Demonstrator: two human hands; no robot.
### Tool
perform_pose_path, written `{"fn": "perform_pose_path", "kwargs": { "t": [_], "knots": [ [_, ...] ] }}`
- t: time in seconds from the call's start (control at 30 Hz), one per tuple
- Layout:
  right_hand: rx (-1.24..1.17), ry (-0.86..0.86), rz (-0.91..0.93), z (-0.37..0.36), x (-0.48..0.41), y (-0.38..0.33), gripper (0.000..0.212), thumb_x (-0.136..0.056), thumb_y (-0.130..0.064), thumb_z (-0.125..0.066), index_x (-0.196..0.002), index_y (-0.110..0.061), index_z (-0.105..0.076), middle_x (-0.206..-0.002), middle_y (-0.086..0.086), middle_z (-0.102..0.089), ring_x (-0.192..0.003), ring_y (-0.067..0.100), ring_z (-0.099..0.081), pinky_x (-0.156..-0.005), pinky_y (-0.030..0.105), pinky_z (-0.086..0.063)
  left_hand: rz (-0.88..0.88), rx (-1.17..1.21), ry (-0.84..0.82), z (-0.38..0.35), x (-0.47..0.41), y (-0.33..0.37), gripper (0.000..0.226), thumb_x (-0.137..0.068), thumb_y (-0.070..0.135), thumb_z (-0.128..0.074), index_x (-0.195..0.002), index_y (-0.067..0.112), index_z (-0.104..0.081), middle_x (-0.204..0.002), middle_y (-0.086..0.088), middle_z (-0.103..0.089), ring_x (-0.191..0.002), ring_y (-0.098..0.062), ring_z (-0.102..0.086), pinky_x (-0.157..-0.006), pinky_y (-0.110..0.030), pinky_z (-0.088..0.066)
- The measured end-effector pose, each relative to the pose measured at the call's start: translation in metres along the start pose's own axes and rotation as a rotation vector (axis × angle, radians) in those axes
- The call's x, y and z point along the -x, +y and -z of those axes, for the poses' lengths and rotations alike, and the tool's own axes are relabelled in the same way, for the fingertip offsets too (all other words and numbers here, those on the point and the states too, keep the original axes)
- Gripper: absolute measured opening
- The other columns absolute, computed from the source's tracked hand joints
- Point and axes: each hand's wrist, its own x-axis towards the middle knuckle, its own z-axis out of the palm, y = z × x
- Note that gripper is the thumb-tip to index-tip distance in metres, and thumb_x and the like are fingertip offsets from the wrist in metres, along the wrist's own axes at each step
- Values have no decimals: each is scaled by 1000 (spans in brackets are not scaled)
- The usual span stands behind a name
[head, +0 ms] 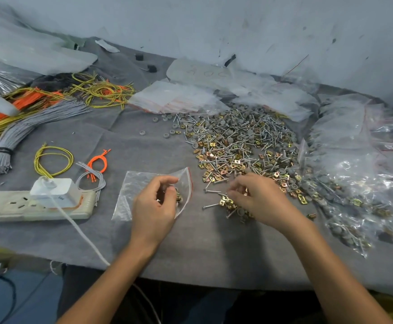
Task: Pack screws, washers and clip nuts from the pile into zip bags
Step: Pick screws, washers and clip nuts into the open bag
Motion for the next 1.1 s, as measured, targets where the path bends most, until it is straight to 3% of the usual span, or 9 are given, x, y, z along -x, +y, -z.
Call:
{"fn": "perform_pose_path", "kwargs": {
  "t": [0.23,0.37,0.5,0.6,0.7,0.83,0.93,1.0,1.1],
  "knots": [
    [173,-51,27,-16,6,-3,22,-90,-43,-68,-110,-35,-65,-95,-16,-48,-95,13,-54,-75,33,-43,20,10,2,1,0,-1,21,-88,17,-57,-93,35,-66,-79,18,-68,-65,-4,-62,-61,-14,-44],
    [242,-60,27,-22,4,-9,20,-95,-42,-62,-113,-33,-64,-106,-10,-53,-108,18,-55,-83,36,-48,28,15,-4,2,1,0,20,-89,15,-57,-94,31,-67,-80,17,-67,-66,-6,-62,-62,-15,-45],
    [325,-12,50,-26,4,-11,23,-102,-40,-49,-111,-25,-65,-109,-4,-56,-109,21,-54,-80,37,-48,46,-1,-9,2,1,0,21,-92,5,-61,-97,24,-69,-79,19,-67,-66,-3,-61,-63,-16,-44],
    [281,69,26,-25,5,-10,23,-105,-36,-47,-108,-21,-65,-106,-4,-55,-103,21,-55,-79,36,-45,35,-8,-6,2,1,2,17,-91,11,-59,-97,24,-69,-80,21,-67,-66,-2,-61,-63,-12,-42],
    [88,169,17,-27,6,-18,14,-101,-33,-55,-101,-24,-66,-98,-10,-54,-93,13,-54,-77,33,-43,34,-5,-9,2,0,2,17,-88,17,-57,-96,27,-68,-80,19,-67,-66,-4,-61,-63,-14,-43],
    [-195,219,119,-39,4,-47,4,-96,-25,-66,-92,-24,-68,-85,-17,-50,-80,-4,-52,-70,9,-36,41,-17,-12,2,0,1,17,-88,20,-56,-97,28,-68,-83,17,-68,-69,-8,-63,-66,-21,-48],
    [-219,211,156,-51,-3,-62,4,-95,-26,-68,-93,-23,-67,-82,-17,-46,-75,-5,-49,-67,14,-35,32,-36,-10,1,0,-1,17,-88,22,-56,-97,30,-68,-85,17,-69,-70,-9,-63,-67,-23,-49],
    [-193,214,172,-57,-9,-67,6,-95,-28,-67,-95,-23,-67,-80,-16,-43,-74,0,-47,-68,23,-36,28,-44,-9,1,0,-3,17,-88,22,-56,-97,30,-68,-85,17,-69,-71,-9,-63,-68,-25,-49],
    [-80,177,207,-62,-14,-72,14,-97,-32,-64,-104,-23,-72,-85,-14,-40,-86,14,-53,-69,29,-35,28,-48,-4,1,0,-4,17,-88,21,-57,-97,31,-68,-87,17,-69,-75,-7,-65,-72,-26,-51]
  ]
}}
